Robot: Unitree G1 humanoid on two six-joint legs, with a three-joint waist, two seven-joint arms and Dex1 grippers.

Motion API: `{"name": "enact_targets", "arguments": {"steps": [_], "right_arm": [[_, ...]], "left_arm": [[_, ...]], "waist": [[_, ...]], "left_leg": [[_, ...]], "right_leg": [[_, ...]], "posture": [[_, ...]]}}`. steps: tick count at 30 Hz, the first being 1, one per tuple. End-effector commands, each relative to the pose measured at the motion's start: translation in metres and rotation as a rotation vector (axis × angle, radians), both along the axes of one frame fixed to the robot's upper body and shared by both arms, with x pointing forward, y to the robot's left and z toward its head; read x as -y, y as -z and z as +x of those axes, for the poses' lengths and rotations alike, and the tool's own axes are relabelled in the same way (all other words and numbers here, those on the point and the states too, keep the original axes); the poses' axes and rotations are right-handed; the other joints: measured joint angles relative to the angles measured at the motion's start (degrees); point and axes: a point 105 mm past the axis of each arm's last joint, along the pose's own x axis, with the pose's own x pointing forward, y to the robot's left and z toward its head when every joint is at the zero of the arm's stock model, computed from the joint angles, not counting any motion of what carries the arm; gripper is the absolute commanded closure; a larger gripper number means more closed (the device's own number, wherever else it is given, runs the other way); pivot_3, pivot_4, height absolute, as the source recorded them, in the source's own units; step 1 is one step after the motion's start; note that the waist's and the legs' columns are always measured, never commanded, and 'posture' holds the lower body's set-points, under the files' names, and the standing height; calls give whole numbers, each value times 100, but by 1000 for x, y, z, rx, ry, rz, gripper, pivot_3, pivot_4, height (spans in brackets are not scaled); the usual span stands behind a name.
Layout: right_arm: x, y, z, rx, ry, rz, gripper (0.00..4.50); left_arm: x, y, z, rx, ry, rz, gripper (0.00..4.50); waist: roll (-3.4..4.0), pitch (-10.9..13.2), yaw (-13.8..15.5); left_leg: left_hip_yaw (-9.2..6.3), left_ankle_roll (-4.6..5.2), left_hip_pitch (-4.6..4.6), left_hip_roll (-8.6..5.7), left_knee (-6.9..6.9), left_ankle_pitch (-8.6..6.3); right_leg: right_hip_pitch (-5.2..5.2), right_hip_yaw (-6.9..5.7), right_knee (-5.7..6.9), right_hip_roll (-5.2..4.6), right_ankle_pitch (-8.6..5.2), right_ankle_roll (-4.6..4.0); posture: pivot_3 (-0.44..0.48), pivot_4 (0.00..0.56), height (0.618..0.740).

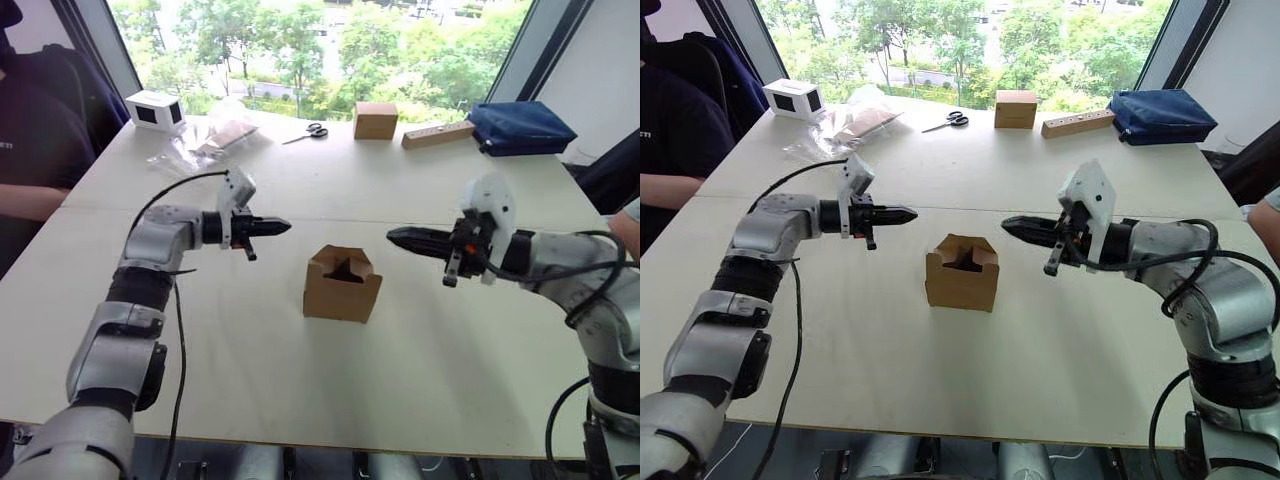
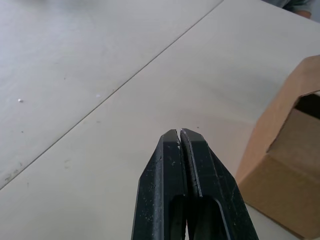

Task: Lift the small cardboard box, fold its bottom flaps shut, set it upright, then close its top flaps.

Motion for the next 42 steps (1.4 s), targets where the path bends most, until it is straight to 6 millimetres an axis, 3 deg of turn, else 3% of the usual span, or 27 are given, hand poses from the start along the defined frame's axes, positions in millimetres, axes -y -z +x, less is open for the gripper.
{"name": "enact_targets", "arguments": {"steps": [1, 4, 8, 13, 19, 25, 42], "right_arm": [[-17, 3, -16, 46, -42, -66, 4500], [-26, 5, -23, 70, -54, -100, 4500], [-41, 26, -35, 80, -97, -190, 4500], [-51, 41, -23, 168, -84, -259, 4500], [-57, 42, -11, 220, -63, -272, 4500], [-48, 39, 1, 272, -35, -311, 4500], [-52, 53, 3, 232, -69, -317, 4500]], "left_arm": [[11, 4, 8, -1, 27, 10, 4456], [15, 16, 11, -27, 26, 30, 4456], [32, 38, 5, -74, 85, 72, 4456], [43, 51, -2, -105, 142, 103, 4456], [52, 48, -6, -119, 184, 67, 4456], [58, 43, -10, -96, 245, 80, 4456], [63, 32, -11, -73, 272, 45, 4456]], "waist": [[-2, 0, 1], [-2, 1, -14], [-2, 1, -16], [-4, 0, -8], [-4, -1, -5], [-5, -1, -8], [-4, -1, -13]], "left_leg": [[1, 1, 0, 0, 1, 0], [1, 7, -2, -1, 2, -4], [1, 11, -13, 1, 1, -7], [1, 11, -25, -2, 10, -7], [-2, 13, -28, -2, 10, -7], [-1, 13, -31, -2, 10, -7], [-2, 13, -32, -1, 10, -8]], "right_leg": [[0, 1, -1, -1, 0, 0], [-1, 1, -3, -1, 0, 0], [-11, 0, -6, 0, 0, 0], [-16, 0, -6, -1, 0, 0], [-18, -2, -6, 0, 0, 1], [-20, -2, -6, 0, 1, 1], [-23, -2, -4, 1, 1, 1]], "posture": [[0, 150, 740], [0, 150, 740], [0, 150, 740], [0, 150, 740], [0, 150, 740], [0, 150, 740], [0, 150, 740]]}}
